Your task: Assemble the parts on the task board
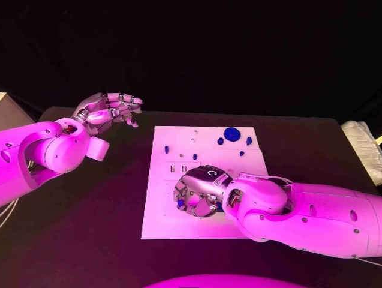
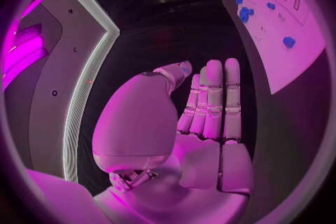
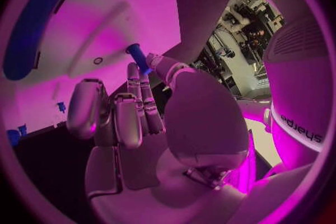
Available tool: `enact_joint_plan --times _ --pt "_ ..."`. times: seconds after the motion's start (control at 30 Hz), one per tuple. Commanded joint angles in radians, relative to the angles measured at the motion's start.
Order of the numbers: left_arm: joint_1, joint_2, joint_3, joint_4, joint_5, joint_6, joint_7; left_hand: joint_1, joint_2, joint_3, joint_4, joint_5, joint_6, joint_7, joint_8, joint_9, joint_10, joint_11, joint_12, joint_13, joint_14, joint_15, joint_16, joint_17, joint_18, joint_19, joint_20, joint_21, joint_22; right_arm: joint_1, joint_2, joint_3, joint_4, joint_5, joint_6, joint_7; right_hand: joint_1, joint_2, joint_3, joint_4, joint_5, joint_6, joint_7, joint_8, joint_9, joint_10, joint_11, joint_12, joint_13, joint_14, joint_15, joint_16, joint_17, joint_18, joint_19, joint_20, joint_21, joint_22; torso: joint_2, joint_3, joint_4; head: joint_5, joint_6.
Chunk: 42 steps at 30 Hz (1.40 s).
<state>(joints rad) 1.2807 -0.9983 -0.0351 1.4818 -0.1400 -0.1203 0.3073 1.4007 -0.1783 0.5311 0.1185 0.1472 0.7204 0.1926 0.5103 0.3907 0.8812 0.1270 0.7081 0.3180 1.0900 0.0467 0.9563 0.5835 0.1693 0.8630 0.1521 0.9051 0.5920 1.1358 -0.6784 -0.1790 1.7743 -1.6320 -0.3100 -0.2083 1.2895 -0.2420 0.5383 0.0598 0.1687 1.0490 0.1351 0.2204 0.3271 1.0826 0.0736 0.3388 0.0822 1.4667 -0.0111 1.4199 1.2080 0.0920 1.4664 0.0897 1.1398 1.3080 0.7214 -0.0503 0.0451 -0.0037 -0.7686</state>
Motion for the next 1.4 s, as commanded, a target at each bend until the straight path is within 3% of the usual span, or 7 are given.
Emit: enact_joint_plan --times 0.03,0.4,0.67,0.93,1.23,1.4 --pt "0.0 -0.001 0.001 0.003 0.006 0.015 0.005 -0.007 -0.001 -0.002 -0.005 -0.004 -0.005 0.017 -0.003 -0.001 -0.004 0.001 0.0 -0.001 0.0 0.008 0.004 -0.001 0.013 0.007 0.002 -0.007 -0.001 -0.002 0.002 -0.001 -0.002 -0.015 0.026 -0.009 -0.008 -0.007 -0.003 0.004 0.008 -0.012 0.001 -0.006 -0.002 -0.008 0.002 -0.004 -0.001 0.034 0.004 0.001 -0.001 -0.016 0.007 -0.002 -0.004 0.095 0.0 0.0001 0.0007 -0.001 0.0" --pt "0.0 -0.001 0.001 0.003 0.006 0.014 0.004 -0.007 -0.001 -0.002 -0.005 -0.004 -0.005 0.017 -0.003 -0.001 -0.004 0.001 0.0 -0.001 0.0 0.008 0.004 -0.001 0.013 0.007 0.002 -0.007 -0.001 -0.003 0.005 -0.001 -0.003 -0.016 0.015 -0.01 -0.006 -0.004 -0.002 0.006 0.015 -0.011 0.0 -0.006 -0.001 -0.002 0.001 -0.001 0.002 0.034 0.004 0.002 0.001 -0.017 0.008 -0.001 0.003 0.098 0.0 0.0007 0.0002 -0.002 0.0" --pt "0.0 -0.001 0.001 0.002 0.006 0.014 0.003 -0.007 -0.001 -0.002 -0.005 -0.004 -0.005 0.017 -0.003 -0.001 -0.004 0.001 0.0 -0.001 0.0 0.008 0.004 -0.001 0.013 0.007 0.002 -0.007 -0.001 -0.005 0.001 -0.001 0.0 -0.002 -0.065 -0.009 0.059 0.06 0.054 -0.029 -0.034 0.04 -0.023 0.024 0.021 0.086 -0.031 0.045 0.036 0.038 -0.022 0.008 0.01 -0.021 0.018 -0.018 0.04 0.116 0.0 0.0007 0.0003 -0.004 0.0" --pt "0.0 -0.001 0.001 0.0 0.006 0.014 0.003 -0.007 -0.001 -0.002 -0.005 -0.004 -0.005 0.017 -0.003 -0.001 -0.004 0.001 0.0 -0.001 0.0 0.008 0.004 -0.001 0.013 0.007 0.002 -0.007 -0.001 -0.007 -0.01 -0.001 0.008 0.071 -0.152 -0.032 0.062 0.091 0.079 -0.046 -0.056 0.051 -0.028 0.044 0.047 0.104 -0.039 0.056 0.056 0.04 -0.029 0.012 0.018 -0.024 0.021 -0.027 0.051 0.124 0.0 0.0006 0.0002 -0.005 0.001" --pt "0.0 -0.001 0.001 -0.002 0.006 0.014 0.002 -0.008 0.001 -0.003 -0.007 -0.004 -0.006 0.018 -0.002 -0.004 -0.006 0.002 0.001 -0.004 -0.001 0.009 0.006 -0.002 0.013 0.008 0.002 -0.008 -0.002 -0.004 -0.053 0.002 0.034 0.125 -0.187 -0.031 0.062 0.093 0.088 -0.055 -0.061 0.052 -0.031 0.051 0.058 0.111 -0.042 0.059 0.064 0.041 -0.031 0.013 0.02 -0.025 0.023 -0.03 0.061 0.129 0.0 0.0007 -0.0001 -0.005 0.0" --pt "0.0 -0.001 0.001 -0.003 0.006 0.012 0.002 -0.008 0.001 -0.003 -0.007 -0.004 -0.006 0.018 -0.002 -0.004 -0.006 0.002 0.001 -0.004 -0.001 0.009 0.006 -0.002 0.013 0.008 0.002 -0.008 -0.002 0.023 -0.12 0.009 0.068 0.242 -0.185 -0.033 0.061 0.093 0.09 -0.056 -0.061 0.052 -0.031 0.052 0.059 0.111 -0.042 0.059 0.065 0.041 -0.032 0.013 0.021 -0.026 0.024 -0.03 0.063 0.13 0.0 0.0 -0.0015 -0.008 0.002"
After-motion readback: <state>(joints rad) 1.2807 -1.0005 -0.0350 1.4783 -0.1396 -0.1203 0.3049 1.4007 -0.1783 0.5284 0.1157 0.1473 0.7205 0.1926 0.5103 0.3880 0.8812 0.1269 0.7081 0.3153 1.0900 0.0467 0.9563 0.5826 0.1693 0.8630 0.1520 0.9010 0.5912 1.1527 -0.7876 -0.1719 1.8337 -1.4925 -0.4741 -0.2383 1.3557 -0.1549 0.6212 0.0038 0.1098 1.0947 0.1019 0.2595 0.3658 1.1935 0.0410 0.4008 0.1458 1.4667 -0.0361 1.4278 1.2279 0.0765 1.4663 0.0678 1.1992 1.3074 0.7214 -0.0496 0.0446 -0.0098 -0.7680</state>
